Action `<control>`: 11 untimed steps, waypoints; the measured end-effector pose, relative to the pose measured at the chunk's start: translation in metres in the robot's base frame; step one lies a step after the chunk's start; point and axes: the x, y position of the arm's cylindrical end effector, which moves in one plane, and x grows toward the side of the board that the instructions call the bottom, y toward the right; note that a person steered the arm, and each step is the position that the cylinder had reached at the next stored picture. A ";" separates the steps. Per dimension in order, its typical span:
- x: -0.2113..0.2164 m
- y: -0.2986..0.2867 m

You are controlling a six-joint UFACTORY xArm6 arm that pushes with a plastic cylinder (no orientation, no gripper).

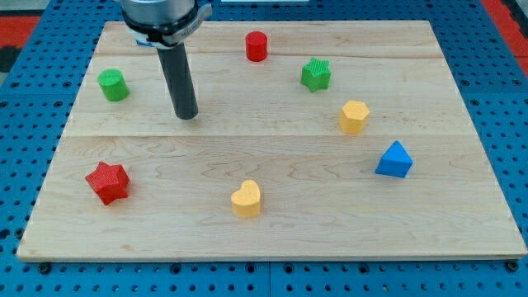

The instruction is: Nudge the heart

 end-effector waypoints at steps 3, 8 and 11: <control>0.187 0.134; 0.129 0.026; 0.201 0.064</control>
